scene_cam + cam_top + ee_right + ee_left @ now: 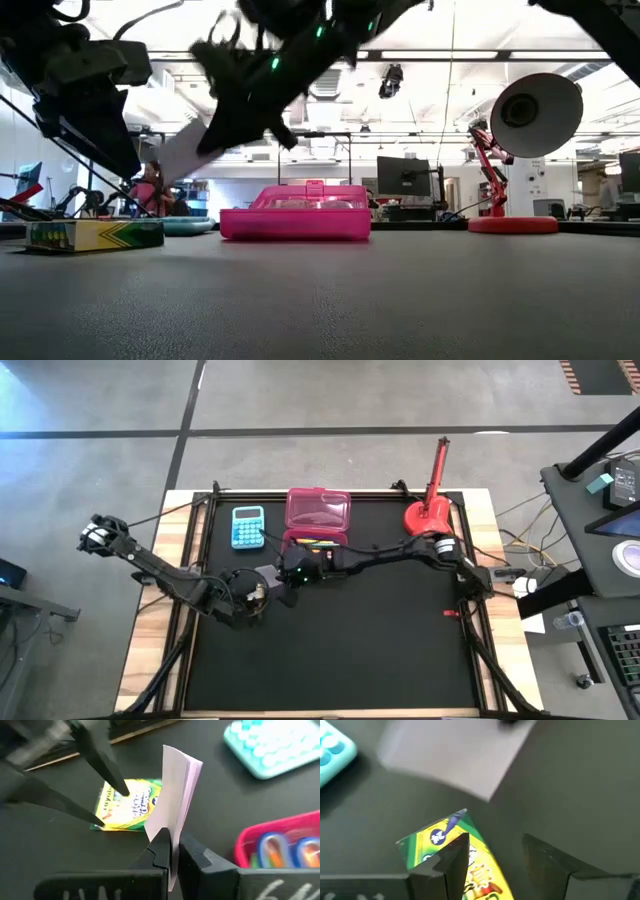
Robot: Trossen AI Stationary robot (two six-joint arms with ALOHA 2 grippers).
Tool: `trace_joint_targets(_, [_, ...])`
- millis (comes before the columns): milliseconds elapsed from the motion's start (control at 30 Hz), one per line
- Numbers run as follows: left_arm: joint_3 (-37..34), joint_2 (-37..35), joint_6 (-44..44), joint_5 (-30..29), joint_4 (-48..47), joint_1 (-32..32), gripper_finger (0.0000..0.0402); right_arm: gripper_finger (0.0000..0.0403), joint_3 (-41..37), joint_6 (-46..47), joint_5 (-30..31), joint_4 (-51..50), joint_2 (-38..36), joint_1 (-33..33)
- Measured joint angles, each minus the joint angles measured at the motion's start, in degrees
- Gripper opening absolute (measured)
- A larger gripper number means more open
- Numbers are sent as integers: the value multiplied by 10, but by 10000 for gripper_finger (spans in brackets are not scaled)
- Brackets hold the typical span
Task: Pack school essentials
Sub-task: Put the white notepad into the pink supply box
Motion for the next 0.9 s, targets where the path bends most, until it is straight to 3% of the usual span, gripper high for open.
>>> trace_joint_targets(300, [3, 26, 43, 0, 68, 0, 164, 9, -14, -86, 15, -134, -87, -14])
trace_joint_targets(600, [4, 25, 44, 0, 84, -1, 164, 9, -103, -119, 127, -203, -125, -35])
trace_joint_targets(767, [4, 23, 44, 0, 85, -1, 164, 9, -141, -174, 156, -223, -126, -39])
trace_joint_targets(900, [4, 23, 43, 0, 90, -1, 164, 9, -168, -205, 256, -220, -125, -36])
